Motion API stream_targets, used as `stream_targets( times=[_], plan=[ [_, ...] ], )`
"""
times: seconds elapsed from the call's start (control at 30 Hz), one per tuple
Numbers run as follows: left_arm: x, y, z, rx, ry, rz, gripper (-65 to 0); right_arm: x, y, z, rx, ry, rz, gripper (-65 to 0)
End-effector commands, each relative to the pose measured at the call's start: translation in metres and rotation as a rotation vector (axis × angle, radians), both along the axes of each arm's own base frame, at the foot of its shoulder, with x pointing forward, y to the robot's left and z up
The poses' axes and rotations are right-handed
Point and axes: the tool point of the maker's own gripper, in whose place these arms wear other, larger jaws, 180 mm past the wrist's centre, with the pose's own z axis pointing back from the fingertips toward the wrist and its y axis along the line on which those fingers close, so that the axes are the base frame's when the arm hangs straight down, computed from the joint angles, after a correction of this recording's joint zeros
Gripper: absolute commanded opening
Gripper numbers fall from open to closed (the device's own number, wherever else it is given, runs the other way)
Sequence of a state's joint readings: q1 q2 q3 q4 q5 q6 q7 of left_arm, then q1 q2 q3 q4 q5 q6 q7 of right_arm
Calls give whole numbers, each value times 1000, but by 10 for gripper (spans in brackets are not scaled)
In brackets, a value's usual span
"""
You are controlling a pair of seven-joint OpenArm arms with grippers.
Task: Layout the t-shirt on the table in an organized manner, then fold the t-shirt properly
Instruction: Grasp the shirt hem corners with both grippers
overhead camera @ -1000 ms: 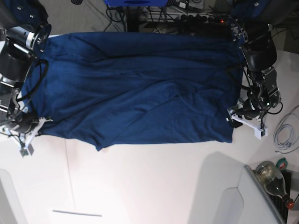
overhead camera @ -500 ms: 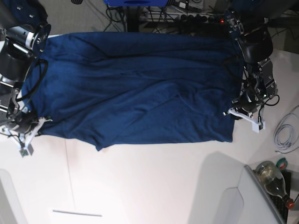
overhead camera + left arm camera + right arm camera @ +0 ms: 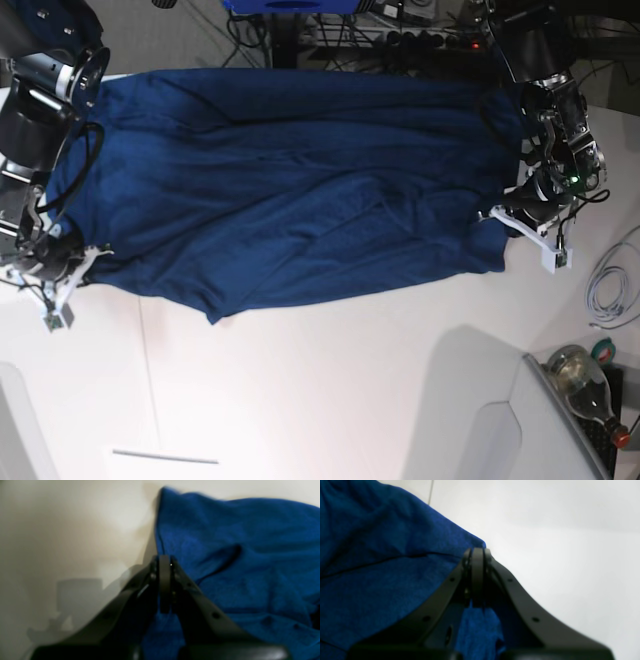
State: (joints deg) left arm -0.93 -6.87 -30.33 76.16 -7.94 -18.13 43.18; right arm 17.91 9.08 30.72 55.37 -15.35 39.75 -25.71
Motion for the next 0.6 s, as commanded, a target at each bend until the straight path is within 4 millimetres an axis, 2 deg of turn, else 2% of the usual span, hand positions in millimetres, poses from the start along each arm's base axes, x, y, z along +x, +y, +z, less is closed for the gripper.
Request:
stream_targets(
  times=[0.0,0.17,0.27,0.37,0.47,0.57],
  plan=[
    [3,5,7,15,-12,2,-650,15,-7,18,-8,-60,-2,-650],
    [-9,1,6,7,27,0,-647,12,-7,15,-8,-52,-2,-650],
    [-17,10,21,12,17,51,-485,13,-7,16,-9,-53,-2,-650],
    [-18,26,44,39,-20,109,-367,12,-7,15,-9,-51,-1,-650],
    [-12,31,51,46,-44,111,-288,12,-7,15,-9,-51,-1,-650],
    [6,35,52,27,-55,114,-242,12,-7,15,-9,-51,-1,-650]
  ],
)
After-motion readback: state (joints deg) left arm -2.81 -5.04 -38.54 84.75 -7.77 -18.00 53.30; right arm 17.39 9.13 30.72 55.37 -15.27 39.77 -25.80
